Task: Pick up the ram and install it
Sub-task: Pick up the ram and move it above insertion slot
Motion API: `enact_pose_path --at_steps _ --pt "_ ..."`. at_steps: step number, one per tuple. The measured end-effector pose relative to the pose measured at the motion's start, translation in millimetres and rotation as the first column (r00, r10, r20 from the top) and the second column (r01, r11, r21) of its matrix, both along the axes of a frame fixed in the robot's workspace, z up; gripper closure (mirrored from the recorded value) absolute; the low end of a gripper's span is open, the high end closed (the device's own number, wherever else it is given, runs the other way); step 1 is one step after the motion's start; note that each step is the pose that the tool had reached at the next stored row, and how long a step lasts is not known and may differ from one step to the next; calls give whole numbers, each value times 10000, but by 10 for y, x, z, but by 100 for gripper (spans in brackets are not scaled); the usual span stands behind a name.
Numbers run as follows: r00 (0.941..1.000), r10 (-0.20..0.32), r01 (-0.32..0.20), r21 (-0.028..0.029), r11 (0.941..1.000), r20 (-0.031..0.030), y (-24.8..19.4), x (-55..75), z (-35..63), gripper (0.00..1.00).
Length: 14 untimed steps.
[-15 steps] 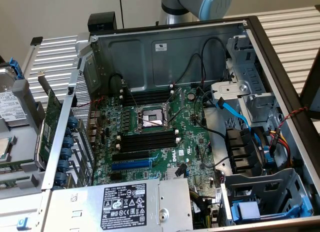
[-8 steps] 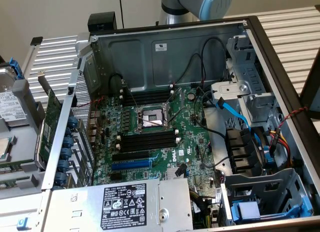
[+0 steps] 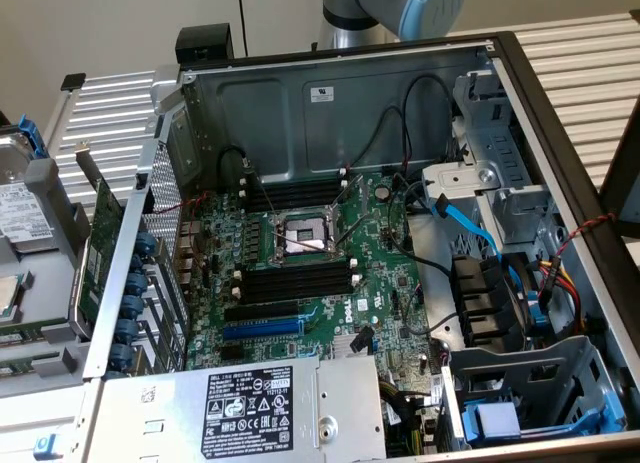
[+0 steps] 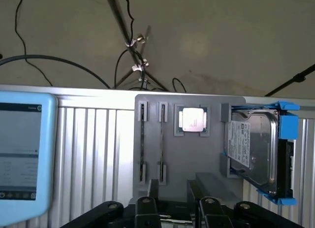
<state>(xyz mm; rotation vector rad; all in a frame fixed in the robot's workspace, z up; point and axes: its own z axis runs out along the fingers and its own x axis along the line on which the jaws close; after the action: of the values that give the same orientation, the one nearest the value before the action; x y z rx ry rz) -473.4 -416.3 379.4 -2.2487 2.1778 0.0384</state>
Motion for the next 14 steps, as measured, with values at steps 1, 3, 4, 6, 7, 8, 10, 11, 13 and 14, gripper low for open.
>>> enact_pose_path --at_steps 1,3,4,6,7,8,10,11,13,14 --pt "10000 0 0 0 10000 0 -8 1 -20 64" --pt "10000 0 0 1 10000 1 -35 6 -56 64" --pt "10000 -1 1 1 10000 0 -49 8 -73 64" --pt "10000 -1 1 2 10000 1 -71 12 -110 64" --pt "10000 0 0 1 10000 -2 -77 13 -127 64" --pt "10000 -1 1 2 10000 -1 -79 13 -146 64" --pt "10000 -2 2 2 10000 -1 -82 14 -183 64" --pt "10000 -1 1 1 10000 -1 -83 14 -200 64" --pt "10000 0 0 0 10000 1 -83 15 -238 64" --pt "10000 0 0 -6 10000 0 -84 15 -256 64"
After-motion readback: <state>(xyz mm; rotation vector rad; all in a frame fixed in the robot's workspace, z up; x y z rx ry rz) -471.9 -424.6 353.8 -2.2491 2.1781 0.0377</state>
